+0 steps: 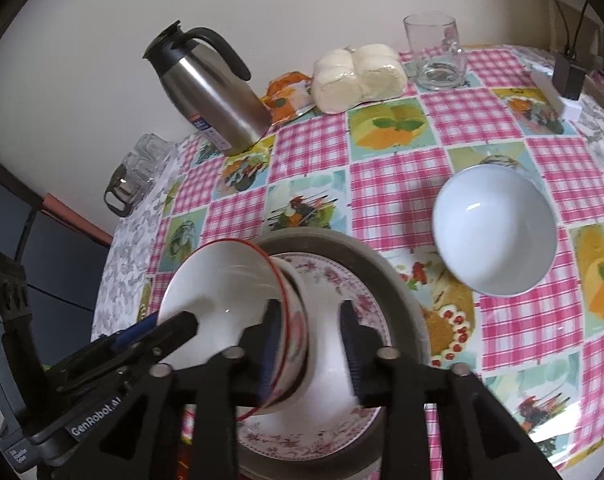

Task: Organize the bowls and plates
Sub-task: 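Open both tools and release the red-rimmed bowl, then move both tools toward the plain white bowl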

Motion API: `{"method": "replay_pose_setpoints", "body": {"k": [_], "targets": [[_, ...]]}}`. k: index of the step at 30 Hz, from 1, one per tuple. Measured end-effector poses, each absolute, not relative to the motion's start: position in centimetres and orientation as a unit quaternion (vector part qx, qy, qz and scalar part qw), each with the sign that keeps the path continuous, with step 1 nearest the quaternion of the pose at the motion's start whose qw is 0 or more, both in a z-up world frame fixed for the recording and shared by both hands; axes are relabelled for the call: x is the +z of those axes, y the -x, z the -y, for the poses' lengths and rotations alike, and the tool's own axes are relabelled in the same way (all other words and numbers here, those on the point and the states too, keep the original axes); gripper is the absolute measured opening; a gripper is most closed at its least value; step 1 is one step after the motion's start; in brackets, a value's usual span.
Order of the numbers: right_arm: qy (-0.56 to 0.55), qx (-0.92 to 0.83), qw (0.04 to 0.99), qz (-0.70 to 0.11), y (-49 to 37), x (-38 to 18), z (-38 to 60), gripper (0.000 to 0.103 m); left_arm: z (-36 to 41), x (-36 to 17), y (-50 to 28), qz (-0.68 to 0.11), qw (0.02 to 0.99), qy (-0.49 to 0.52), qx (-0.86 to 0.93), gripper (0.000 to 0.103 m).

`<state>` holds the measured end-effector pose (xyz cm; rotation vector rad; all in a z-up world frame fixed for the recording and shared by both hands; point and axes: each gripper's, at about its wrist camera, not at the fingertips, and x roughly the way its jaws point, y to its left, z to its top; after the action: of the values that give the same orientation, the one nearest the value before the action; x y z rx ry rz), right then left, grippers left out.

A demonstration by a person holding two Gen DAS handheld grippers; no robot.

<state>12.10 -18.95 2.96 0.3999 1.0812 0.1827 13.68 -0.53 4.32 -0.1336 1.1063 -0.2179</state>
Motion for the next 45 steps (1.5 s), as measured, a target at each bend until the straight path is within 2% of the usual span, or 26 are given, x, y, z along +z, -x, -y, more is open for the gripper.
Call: {"method": "replay_pose_setpoints", "body": {"k": [1, 2, 3, 7, 13, 15, 18, 20, 21, 32, 45], "targets": [[-0.188, 0.084, 0.836, -0.508, -12.1, 3.0, 19.1, 0.046, 0.4, 4.5, -13.6, -0.519, 0.845, 0.068, -0.103, 0.053], [-0.187, 0.082, 0.838, -0.506, -12.1, 3.1, 19.1, 0.055, 0.3, 4.7, -13.6, -0.516, 0.848, 0.069, -0.102, 0.059], [-0.186, 0.081, 0.839, -0.505, -12.1, 3.2, 19.2, 0.061, 0.2, 4.8, -13.6, -0.512, 0.85, 0.07, -0.098, 0.061], [-0.176, 0.072, 0.845, -0.499, -12.1, 3.3, 19.4, 0.075, -0.8, 5.0, -13.8, -0.506, 0.856, 0.077, -0.069, 0.078], [-0.165, 0.055, 0.849, -0.498, -12.0, 3.1, 19.7, 0.092, -2.8, 5.0, -14.0, -0.503, 0.859, 0.091, -0.023, 0.082], [-0.162, 0.056, 0.852, -0.494, -11.9, 3.2, 19.8, 0.102, -3.3, 5.1, -13.9, -0.497, 0.863, 0.094, -0.01, 0.085], [-0.153, 0.057, 0.861, -0.482, -11.8, 3.5, 19.7, 0.103, -4.2, 5.6, -13.7, -0.475, 0.874, 0.1, 0.012, 0.089], [-0.148, 0.057, 0.864, -0.477, -11.7, 3.7, 19.8, 0.103, -4.8, 6.1, -13.5, -0.459, 0.882, 0.102, 0.025, 0.101], [-0.146, 0.056, 0.866, -0.475, -11.7, 3.7, 19.8, 0.103, -4.9, 6.3, -13.5, -0.451, 0.886, 0.102, 0.031, 0.103], [-0.113, 0.028, 0.884, -0.452, -11.2, 5.0, 20.9, 0.103, -4.7, 9.1, -12.6, -0.383, 0.917, 0.102, 0.053, 0.103], [-0.168, -0.04, 0.881, -0.44, -11.0, 4.7, 27.5, 0.103, -1.9, 9.7, -13.2, -0.382, 0.914, 0.136, -0.015, 0.103]]}}
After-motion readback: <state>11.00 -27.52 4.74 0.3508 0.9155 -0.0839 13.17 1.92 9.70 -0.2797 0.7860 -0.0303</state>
